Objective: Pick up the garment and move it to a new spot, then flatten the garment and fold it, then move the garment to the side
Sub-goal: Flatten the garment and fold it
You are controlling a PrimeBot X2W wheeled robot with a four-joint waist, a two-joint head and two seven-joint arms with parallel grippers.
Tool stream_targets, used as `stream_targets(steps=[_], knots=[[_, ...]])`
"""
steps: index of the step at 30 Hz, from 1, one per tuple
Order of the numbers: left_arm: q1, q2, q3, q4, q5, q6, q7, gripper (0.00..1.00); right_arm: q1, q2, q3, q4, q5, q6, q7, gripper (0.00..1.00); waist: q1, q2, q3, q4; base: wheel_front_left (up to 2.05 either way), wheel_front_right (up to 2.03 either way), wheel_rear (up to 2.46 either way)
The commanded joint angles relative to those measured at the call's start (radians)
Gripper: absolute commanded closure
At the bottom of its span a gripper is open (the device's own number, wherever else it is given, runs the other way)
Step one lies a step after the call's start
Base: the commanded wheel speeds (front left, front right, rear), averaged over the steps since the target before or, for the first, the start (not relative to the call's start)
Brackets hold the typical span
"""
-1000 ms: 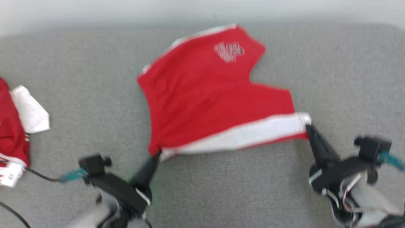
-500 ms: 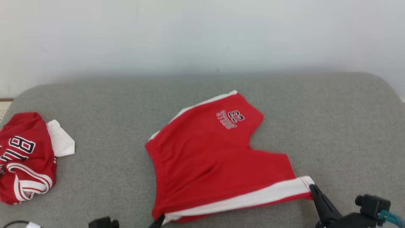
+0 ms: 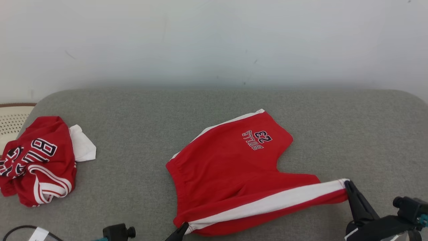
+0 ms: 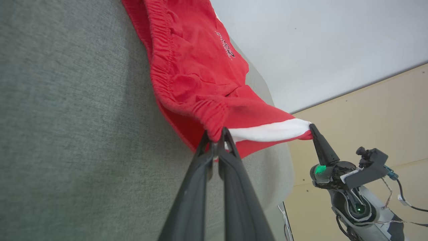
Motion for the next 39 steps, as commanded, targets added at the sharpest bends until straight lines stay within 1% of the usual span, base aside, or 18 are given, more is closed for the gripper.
stream_targets(steps=[1, 5, 8, 13, 19, 26, 30, 34, 39], knots=[[-0.019, 0.018, 0.003, -0.021, -0.014, 0.000, 0.015, 1.00, -0.031, 0.009, -0.012, 0.009, -0.023, 0.000, -0.001, 1.00, 0.0000, 0.0000, 0.020, 0.024, 0.00, 0.00, 0.00], [-0.073, 0.028, 0.024, -0.069, -0.025, 0.000, 0.042, 1.00, -0.112, 0.024, -0.035, 0.059, -0.077, 0.000, -0.001, 1.00, 0.0000, 0.0000, 0.048, 0.059, 0.00, 0.00, 0.00], [-0.115, 0.018, 0.049, -0.085, -0.031, 0.000, 0.047, 1.00, -0.193, 0.036, -0.053, 0.102, -0.122, 0.000, -0.001, 1.00, 0.0000, 0.0000, 0.090, 0.082, 0.00, 0.00, 0.00], [-0.195, -0.026, 0.097, -0.065, -0.028, 0.000, 0.036, 1.00, -0.360, 0.041, -0.060, 0.191, -0.184, 0.000, 0.000, 1.00, 0.0000, 0.0000, 0.185, 0.116, 0.00, 0.00, 0.00], [-0.297, -0.079, 0.132, -0.021, 0.013, 0.000, 0.014, 1.00, -0.555, 0.041, -0.036, 0.303, -0.239, 0.000, -0.001, 1.00, 0.0000, 0.0000, 0.304, 0.146, 0.00, 0.00, 0.00], [-0.388, -0.118, 0.153, 0.019, 0.044, 0.000, -0.010, 1.00, -0.729, 0.049, 0.006, 0.412, -0.263, 0.000, -0.001, 1.00, 0.0000, 0.0000, 0.405, 0.171, 0.00, 0.00, 0.00], [-0.416, -0.135, 0.174, 0.035, 0.059, 0.000, -0.018, 1.00, -0.803, 0.048, 0.041, 0.460, -0.274, 0.000, -0.001, 1.00, 0.0000, 0.0000, 0.441, 0.186, 0.00, 0.00, 0.00], [-0.430, -0.145, 0.184, 0.046, 0.076, 0.000, -0.020, 1.00, -0.849, 0.054, 0.049, 0.501, -0.269, 0.000, -0.001, 1.00, 0.0000, 0.0000, 0.465, 0.198, 0.00, 0.00, 0.00], [-0.409, -0.176, 0.285, 0.054, 0.148, 0.000, -0.021, 1.00, -0.911, 0.059, 0.046, 0.545, -0.281, 0.000, -0.001, 1.00, 0.0000, 0.0000, 0.495, 0.212, 0.00, 0.00, 0.00]])
